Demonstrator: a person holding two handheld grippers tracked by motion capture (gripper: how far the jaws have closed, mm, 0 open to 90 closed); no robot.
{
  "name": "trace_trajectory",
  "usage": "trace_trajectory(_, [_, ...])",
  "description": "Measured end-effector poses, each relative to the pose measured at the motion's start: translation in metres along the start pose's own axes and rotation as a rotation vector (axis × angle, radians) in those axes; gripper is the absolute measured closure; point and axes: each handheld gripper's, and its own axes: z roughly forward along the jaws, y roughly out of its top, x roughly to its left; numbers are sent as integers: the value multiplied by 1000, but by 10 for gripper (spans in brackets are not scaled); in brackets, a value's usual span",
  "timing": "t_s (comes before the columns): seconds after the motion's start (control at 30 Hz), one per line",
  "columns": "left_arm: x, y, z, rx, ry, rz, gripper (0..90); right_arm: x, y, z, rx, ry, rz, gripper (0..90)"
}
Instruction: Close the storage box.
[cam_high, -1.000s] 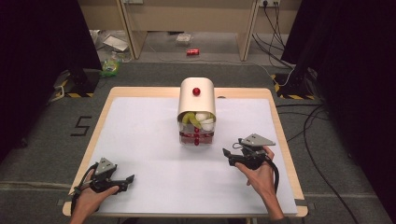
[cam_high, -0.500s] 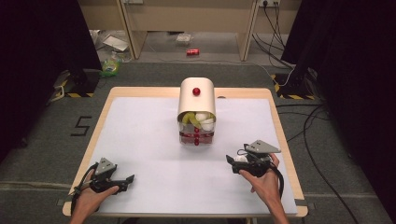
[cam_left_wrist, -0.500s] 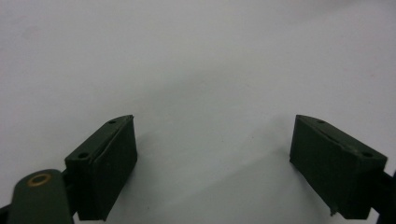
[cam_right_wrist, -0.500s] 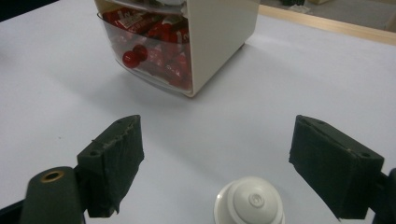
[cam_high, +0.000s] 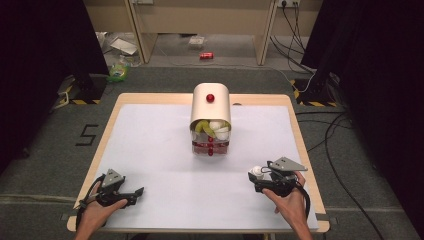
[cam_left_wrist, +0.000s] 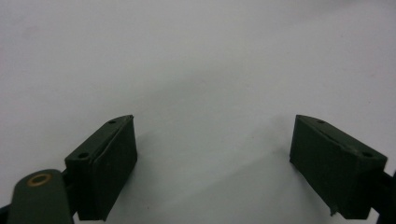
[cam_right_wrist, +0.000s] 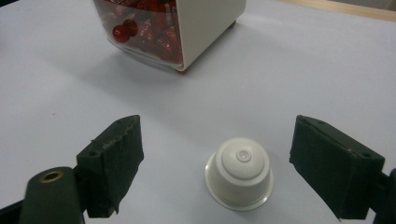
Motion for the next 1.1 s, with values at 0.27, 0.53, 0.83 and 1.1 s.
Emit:
trace_trajectory(0.27, [0, 0, 0, 0, 0, 0, 142, 2, -7, -4, 8, 7, 2, 174])
trace_trajectory(0.53, [0, 0, 0, 0, 0, 1, 142, 2, -14, -7, 21, 11, 3, 169])
trace_trajectory(0.83, [0, 0, 0, 0, 1, 1, 142, 2, -23, -10, 43, 10, 7, 166])
trace_trajectory(1.1, [0, 0, 0, 0, 1, 1, 142, 4, -29, -12, 54, 9, -3, 166])
